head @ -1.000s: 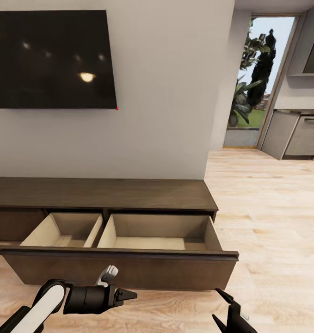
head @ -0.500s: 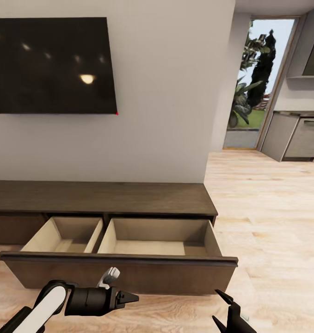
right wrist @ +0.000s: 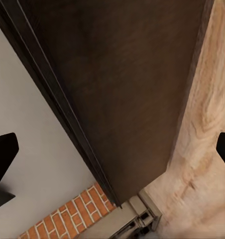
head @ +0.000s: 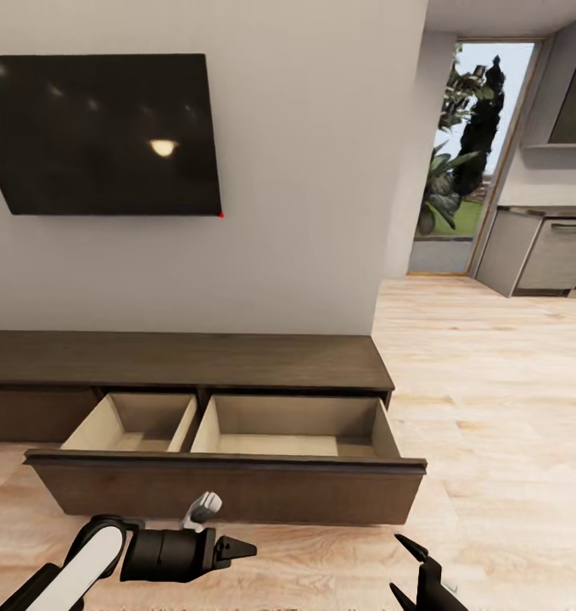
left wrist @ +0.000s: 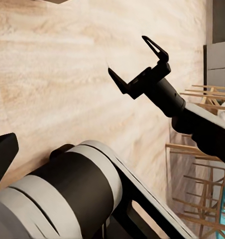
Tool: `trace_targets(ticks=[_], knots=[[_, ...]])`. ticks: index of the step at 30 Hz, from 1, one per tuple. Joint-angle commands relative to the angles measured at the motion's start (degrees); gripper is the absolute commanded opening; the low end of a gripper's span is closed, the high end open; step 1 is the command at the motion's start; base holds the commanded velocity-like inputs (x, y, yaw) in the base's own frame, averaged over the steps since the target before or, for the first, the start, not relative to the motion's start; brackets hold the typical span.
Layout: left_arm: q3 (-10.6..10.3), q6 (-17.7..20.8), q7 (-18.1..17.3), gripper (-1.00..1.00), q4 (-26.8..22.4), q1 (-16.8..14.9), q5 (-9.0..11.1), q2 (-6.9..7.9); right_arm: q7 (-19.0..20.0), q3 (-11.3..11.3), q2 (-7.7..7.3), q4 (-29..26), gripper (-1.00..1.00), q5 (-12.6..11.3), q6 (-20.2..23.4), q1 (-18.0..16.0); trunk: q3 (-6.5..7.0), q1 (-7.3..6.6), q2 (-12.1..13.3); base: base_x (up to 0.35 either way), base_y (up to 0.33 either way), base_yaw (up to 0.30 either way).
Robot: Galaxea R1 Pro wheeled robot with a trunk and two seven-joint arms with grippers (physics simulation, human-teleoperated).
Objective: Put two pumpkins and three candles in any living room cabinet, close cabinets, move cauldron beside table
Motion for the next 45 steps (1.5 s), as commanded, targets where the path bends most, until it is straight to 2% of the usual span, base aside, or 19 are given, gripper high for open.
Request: trace_targets(ticks=[1, 10, 15, 23, 32, 34, 41, 42, 45], knots=[[-0.1, 0.0, -0.6, 1.00, 0.0, -0.1, -0.5, 0.03, 0.0, -0.2, 0.00, 0.1, 1.00, -0.1, 0.3, 0.0, 0.13, -0.25, 0.4, -0.099, 0.005, 0.000], [-0.1, 0.0, -0.6, 1.00, 0.1, 0.0, -0.6, -0.02, 0.0, -0.2, 0.07, 0.1, 1.00, -0.1, -1.2, 0.0, 1.75, -2.23, 4.0, -0.020, 0.001, 0.000], [-0.3, 0.1, -0.6, 1.00, 0.1, 0.0, -0.6, -0.18, -0.3, -0.2, 0.11, 0.1, 1.00, -0.1, -1.4, 0.0, 1.75, -2.23, 4.0, -0.001, 0.000, 0.087], [-0.9, 0.1, -0.6, 1.00, -0.1, -0.1, -0.5, -0.10, -0.5, -0.2, 0.18, 0.1, 1.00, -0.1, -1.4, 0.0, 1.75, -2.23, 4.0, 0.000, 0.000, 0.242], [-0.9, 0.0, -0.3, 1.00, -0.1, -0.4, -0.9, 0.03, -0.6, -0.1, 0.12, 0.1, 1.00, -0.1, -1.5, 0.0, 3.36, -4.21, 7.6, 0.000, 0.000, 0.287], [-0.9, 0.0, 0.7, 1.00, 0.0, -0.5, -1.1, 0.01, -0.7, -0.1, 0.15, 0.1, 1.00, 0.0, -1.5, 0.0, 3.72, -4.65, 8.4, 0.000, 0.000, 0.291], [-0.8, -0.1, 13.2, 1.00, -0.3, -0.6, -0.9, -0.65, -0.6, 0.0, 0.00, 0.1, 1.00, 0.0, -3.4, 0.0, 4.98, -6.18, 11.2, 0.000, 0.000, 0.291], [-0.7, -0.2, 16.5, 1.00, -0.3, -0.6, -0.8, -1.06, -0.6, 0.0, 0.00, 0.1, 1.00, 0.0, -3.6, 0.0, 5.16, -6.40, 11.6, 0.000, 0.000, 0.291], [-0.7, -0.3, 22.6, 1.00, -0.3, -0.6, -0.8, -2.21, -0.6, 0.0, -0.01, 0.1, 1.00, 0.0, -3.7, 0.0, 5.70, -7.06, 12.8, 0.000, 0.000, 0.226]])
